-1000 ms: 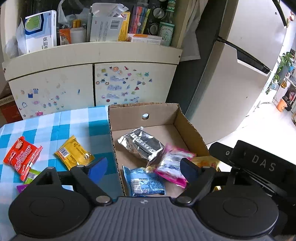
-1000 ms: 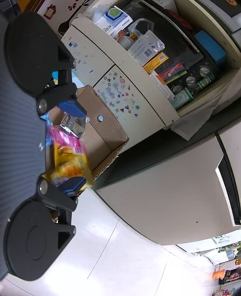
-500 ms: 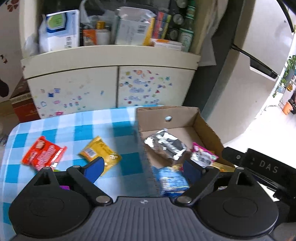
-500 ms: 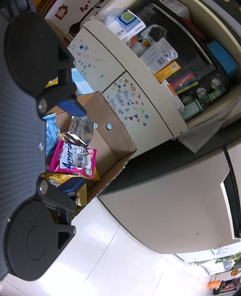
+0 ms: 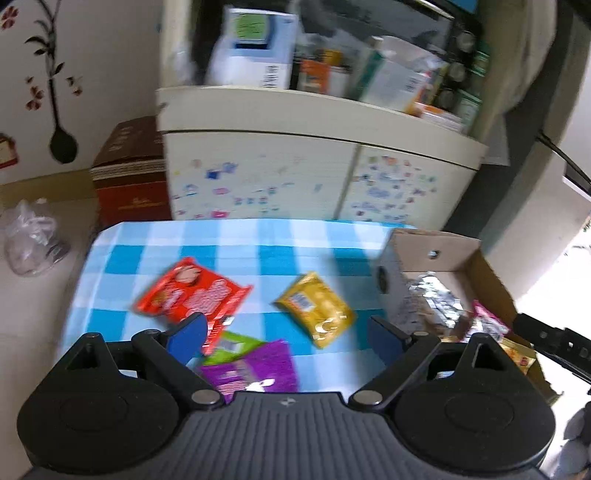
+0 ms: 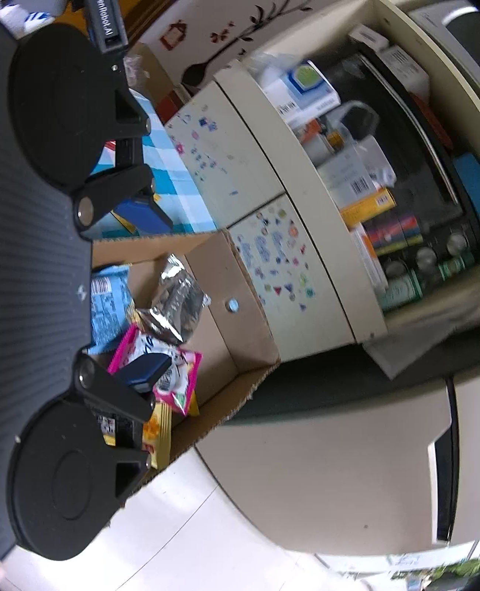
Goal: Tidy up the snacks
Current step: 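Move both grippers back over the red and purple packets, then grasp the red packet with the left gripper while the right gripper grasps the purple packet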
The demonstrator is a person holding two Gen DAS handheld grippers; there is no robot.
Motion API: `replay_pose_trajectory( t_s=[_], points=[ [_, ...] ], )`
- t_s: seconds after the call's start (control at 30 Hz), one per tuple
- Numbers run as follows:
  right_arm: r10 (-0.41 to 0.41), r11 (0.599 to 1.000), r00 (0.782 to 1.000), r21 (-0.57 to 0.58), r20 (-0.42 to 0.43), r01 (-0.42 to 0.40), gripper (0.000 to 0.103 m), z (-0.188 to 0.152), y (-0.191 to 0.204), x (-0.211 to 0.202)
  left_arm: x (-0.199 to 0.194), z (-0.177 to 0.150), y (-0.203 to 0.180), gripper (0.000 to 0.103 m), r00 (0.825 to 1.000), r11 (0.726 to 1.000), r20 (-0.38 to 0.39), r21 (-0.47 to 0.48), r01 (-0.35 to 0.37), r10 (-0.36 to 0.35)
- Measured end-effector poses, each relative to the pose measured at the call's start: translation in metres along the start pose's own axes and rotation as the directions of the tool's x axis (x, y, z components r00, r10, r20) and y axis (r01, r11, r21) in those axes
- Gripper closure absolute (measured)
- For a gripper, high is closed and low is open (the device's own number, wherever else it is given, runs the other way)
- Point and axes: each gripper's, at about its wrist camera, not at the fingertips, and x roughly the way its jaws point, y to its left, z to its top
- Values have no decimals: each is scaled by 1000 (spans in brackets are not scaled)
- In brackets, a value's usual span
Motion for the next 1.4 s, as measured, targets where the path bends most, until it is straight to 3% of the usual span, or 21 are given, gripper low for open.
replay_pose_trajectory(
  t_s=[0.3, 0.57, 0.8, 0.93, 1.17, 1.4],
  points=[
    [71, 988, 997, -132, -32, -74, 30, -13, 40, 7, 3, -1, 52, 7, 998, 997, -25, -62, -53, 51],
    [168, 946, 977, -258, -135, -198, 26, -37, 85, 22, 16, 2, 93, 7, 995, 991, -44, -97, -96, 92],
    [170, 900, 955, -357, -243, -251, 21, -64, 120, 42, 43, 2, 119, 7, 994, 980, -78, -175, -90, 77],
    [156, 880, 943, -393, -294, -268, 18, -78, 135, 54, 60, 8, 120, 7, 995, 980, -95, -195, -36, 17],
    [113, 863, 934, -432, -339, -262, 14, -96, 152, 75, 94, 20, 106, 6, 988, 990, -131, -121, 71, -87],
    [81, 859, 926, -446, -370, -253, 13, -108, 163, 95, 115, 22, 90, 6, 985, 994, -154, 61, 94, -84]
  ],
)
